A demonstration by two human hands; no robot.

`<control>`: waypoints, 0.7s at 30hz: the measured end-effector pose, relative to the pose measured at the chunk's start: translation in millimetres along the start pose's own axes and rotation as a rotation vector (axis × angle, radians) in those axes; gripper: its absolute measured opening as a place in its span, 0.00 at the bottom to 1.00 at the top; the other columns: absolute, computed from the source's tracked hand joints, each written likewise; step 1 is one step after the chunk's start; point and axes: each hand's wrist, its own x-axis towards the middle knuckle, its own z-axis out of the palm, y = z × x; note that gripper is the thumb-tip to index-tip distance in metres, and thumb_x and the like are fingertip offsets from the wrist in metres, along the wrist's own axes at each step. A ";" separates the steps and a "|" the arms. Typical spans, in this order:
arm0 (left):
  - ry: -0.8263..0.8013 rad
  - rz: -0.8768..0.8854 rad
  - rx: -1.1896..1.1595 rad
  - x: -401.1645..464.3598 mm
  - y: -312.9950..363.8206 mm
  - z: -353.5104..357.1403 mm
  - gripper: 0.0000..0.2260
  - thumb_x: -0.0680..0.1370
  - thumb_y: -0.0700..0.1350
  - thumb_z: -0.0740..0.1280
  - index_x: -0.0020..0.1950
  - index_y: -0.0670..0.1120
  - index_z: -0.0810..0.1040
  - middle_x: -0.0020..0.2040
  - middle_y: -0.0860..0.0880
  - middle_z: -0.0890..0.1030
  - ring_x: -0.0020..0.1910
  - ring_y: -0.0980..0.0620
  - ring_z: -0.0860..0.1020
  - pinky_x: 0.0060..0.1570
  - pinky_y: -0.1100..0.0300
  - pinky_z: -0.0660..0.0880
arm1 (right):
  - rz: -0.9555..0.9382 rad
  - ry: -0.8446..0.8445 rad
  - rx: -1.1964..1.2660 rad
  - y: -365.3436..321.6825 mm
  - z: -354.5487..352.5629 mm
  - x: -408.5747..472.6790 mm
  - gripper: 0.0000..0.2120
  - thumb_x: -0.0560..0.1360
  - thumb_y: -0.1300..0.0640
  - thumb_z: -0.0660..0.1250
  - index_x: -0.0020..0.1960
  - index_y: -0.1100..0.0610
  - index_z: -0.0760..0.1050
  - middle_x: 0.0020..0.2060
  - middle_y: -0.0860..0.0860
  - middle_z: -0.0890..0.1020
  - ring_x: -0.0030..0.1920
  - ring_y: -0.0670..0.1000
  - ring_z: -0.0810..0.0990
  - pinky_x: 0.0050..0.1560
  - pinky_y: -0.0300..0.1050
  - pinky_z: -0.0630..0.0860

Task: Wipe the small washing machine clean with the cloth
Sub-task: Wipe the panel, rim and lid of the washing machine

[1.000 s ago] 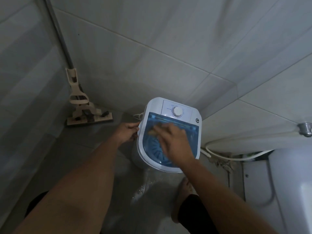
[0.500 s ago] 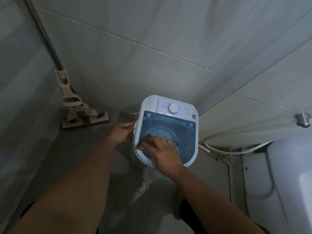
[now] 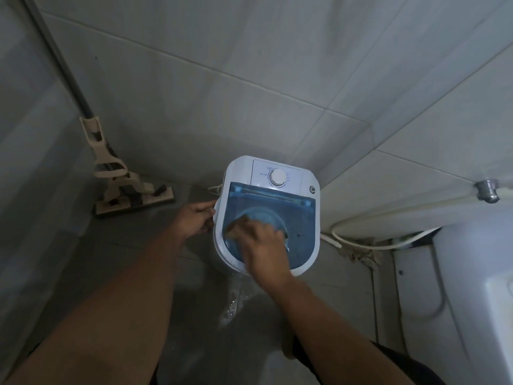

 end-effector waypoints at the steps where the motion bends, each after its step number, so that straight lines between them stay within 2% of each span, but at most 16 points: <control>1: 0.001 0.003 -0.003 0.1 -0.1 0.1 0.15 0.82 0.39 0.63 0.68 0.48 0.78 0.50 0.42 0.82 0.47 0.47 0.78 0.43 0.59 0.78 | -0.140 -0.040 0.005 -10.4 1.7 -4.5 0.17 0.79 0.51 0.66 0.68 0.45 0.78 0.63 0.51 0.78 0.60 0.58 0.78 0.56 0.56 0.73; 3: -0.001 0.011 -0.013 0.7 -1.2 1.1 0.15 0.82 0.39 0.62 0.68 0.46 0.77 0.49 0.41 0.79 0.47 0.46 0.75 0.44 0.58 0.76 | -0.324 -0.094 0.022 -20.5 0.7 -10.9 0.18 0.79 0.51 0.65 0.69 0.47 0.77 0.62 0.51 0.78 0.56 0.57 0.77 0.52 0.54 0.71; 5: 0.000 0.012 -0.017 1.0 -1.9 1.5 0.16 0.82 0.39 0.62 0.68 0.47 0.77 0.48 0.41 0.78 0.47 0.46 0.74 0.44 0.58 0.77 | -0.305 -0.040 0.097 -13.8 -8.1 -8.7 0.16 0.81 0.51 0.64 0.68 0.47 0.78 0.61 0.52 0.79 0.58 0.56 0.77 0.54 0.53 0.70; 7: -0.002 0.007 -0.019 0.8 -2.2 0.7 0.15 0.82 0.39 0.62 0.68 0.48 0.77 0.48 0.41 0.80 0.47 0.46 0.76 0.47 0.57 0.78 | -0.083 0.066 0.181 9.3 -16.1 0.1 0.15 0.81 0.51 0.62 0.67 0.45 0.79 0.62 0.51 0.78 0.63 0.54 0.77 0.60 0.50 0.70; 9: -0.012 0.002 -0.020 0.6 -3.1 -0.2 0.15 0.82 0.39 0.62 0.67 0.48 0.78 0.48 0.41 0.80 0.46 0.46 0.76 0.48 0.57 0.78 | 0.215 0.172 0.227 42.4 -22.6 10.5 0.15 0.82 0.51 0.63 0.67 0.43 0.79 0.63 0.49 0.77 0.64 0.52 0.77 0.64 0.47 0.73; 12: -0.013 0.002 -0.024 1.0 -2.8 -0.3 0.16 0.82 0.40 0.62 0.68 0.49 0.78 0.48 0.42 0.80 0.46 0.46 0.76 0.47 0.57 0.78 | 0.639 0.293 0.274 85.7 -29.9 13.8 0.15 0.83 0.53 0.65 0.67 0.45 0.81 0.61 0.53 0.77 0.60 0.54 0.79 0.62 0.37 0.68; 14: -0.013 0.006 -0.019 2.1 -3.4 -1.1 0.16 0.81 0.40 0.62 0.68 0.49 0.78 0.48 0.42 0.80 0.46 0.47 0.76 0.48 0.57 0.78 | 0.750 0.304 0.242 93.3 -28.1 10.1 0.14 0.83 0.53 0.65 0.67 0.47 0.81 0.61 0.54 0.76 0.60 0.56 0.79 0.61 0.39 0.69; 16: -0.016 0.004 -0.017 3.1 -3.7 -1.9 0.16 0.81 0.40 0.63 0.68 0.49 0.78 0.48 0.42 0.80 0.46 0.47 0.76 0.49 0.56 0.78 | 0.648 0.259 0.172 80.0 -18.9 6.7 0.14 0.82 0.53 0.66 0.67 0.46 0.81 0.62 0.53 0.77 0.60 0.56 0.79 0.64 0.46 0.73; 18: -0.017 0.001 -0.012 3.9 -3.8 -2.2 0.16 0.81 0.40 0.63 0.68 0.49 0.78 0.49 0.41 0.81 0.47 0.46 0.77 0.50 0.55 0.78 | 0.522 0.174 0.119 54.3 -7.0 5.9 0.15 0.81 0.53 0.67 0.67 0.46 0.81 0.62 0.52 0.78 0.60 0.57 0.78 0.62 0.55 0.73; 21: -0.010 0.001 0.017 0.4 -0.9 -1.1 0.16 0.81 0.41 0.64 0.68 0.49 0.78 0.56 0.39 0.83 0.52 0.44 0.81 0.51 0.54 0.79 | 0.245 0.011 0.012 7.7 0.3 7.8 0.20 0.77 0.54 0.70 0.69 0.45 0.78 0.65 0.52 0.77 0.63 0.60 0.76 0.62 0.59 0.70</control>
